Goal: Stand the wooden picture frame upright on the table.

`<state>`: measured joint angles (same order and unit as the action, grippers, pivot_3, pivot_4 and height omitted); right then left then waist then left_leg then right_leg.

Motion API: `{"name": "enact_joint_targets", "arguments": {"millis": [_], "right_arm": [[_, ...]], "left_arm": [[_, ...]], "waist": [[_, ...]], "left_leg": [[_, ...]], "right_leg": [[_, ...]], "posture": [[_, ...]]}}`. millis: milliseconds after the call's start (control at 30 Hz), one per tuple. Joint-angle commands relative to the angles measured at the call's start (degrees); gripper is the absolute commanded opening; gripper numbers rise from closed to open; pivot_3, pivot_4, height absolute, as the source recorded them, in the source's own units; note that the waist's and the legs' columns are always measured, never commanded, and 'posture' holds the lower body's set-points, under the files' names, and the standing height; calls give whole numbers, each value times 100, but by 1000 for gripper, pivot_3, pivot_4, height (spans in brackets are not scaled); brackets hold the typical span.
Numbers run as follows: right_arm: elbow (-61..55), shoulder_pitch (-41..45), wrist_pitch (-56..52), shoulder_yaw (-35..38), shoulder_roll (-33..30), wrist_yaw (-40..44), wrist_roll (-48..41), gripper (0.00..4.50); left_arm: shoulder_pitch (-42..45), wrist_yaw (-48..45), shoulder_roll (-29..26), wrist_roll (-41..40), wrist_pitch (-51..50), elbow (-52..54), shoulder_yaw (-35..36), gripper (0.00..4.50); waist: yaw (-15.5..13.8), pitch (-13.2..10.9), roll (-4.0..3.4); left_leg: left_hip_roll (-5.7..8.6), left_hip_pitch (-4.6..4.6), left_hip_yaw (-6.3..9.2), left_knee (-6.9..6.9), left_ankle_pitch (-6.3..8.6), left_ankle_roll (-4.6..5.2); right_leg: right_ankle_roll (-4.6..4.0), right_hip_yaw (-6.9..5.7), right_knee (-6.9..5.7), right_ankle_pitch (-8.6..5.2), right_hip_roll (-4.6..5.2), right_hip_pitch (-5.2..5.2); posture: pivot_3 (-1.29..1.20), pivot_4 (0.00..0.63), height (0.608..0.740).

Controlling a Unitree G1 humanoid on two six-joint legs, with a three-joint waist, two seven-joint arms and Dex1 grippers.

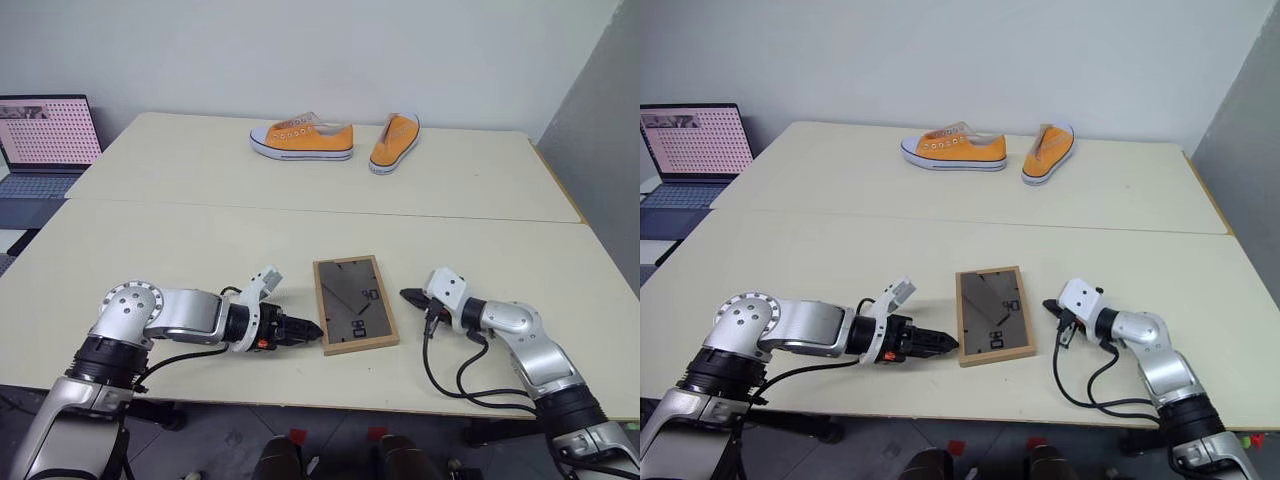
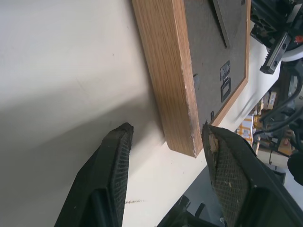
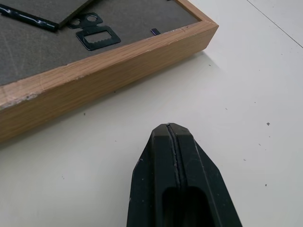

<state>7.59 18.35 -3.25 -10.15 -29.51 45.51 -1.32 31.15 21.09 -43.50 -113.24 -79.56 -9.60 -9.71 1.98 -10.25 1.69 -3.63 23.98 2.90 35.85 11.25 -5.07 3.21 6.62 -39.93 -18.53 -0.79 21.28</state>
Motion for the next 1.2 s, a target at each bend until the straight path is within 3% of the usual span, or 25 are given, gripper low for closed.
{"name": "enact_joint_targets", "arguments": {"millis": [33,533,1200], "right_arm": [[-192,-84,-83,-34,74,-13,-19,0],[-1287,-207,-1129,-136,862,-418,-277,0],[-1180,-212,-1188,-176,1096,-700,-272,0]], "left_arm": [[-76,289,132,24,51,-51,-48,2501],[68,670,521,24,104,-166,123,2501],[127,704,622,24,102,-225,321,2501]], "waist": [[-6,2,-1],[-20,6,-3],[-21,5,-3]], "left_leg": [[0,-1,0,1,0,0],[2,-6,0,0,0,-2],[2,-5,-1,-4,1,-4]], "right_leg": [[0,0,0,0,0,-2],[2,-1,2,-1,2,-9],[15,-1,8,-9,2,-6]], "posture": [[0,150,740],[0,150,740],[0,150,740]]}}
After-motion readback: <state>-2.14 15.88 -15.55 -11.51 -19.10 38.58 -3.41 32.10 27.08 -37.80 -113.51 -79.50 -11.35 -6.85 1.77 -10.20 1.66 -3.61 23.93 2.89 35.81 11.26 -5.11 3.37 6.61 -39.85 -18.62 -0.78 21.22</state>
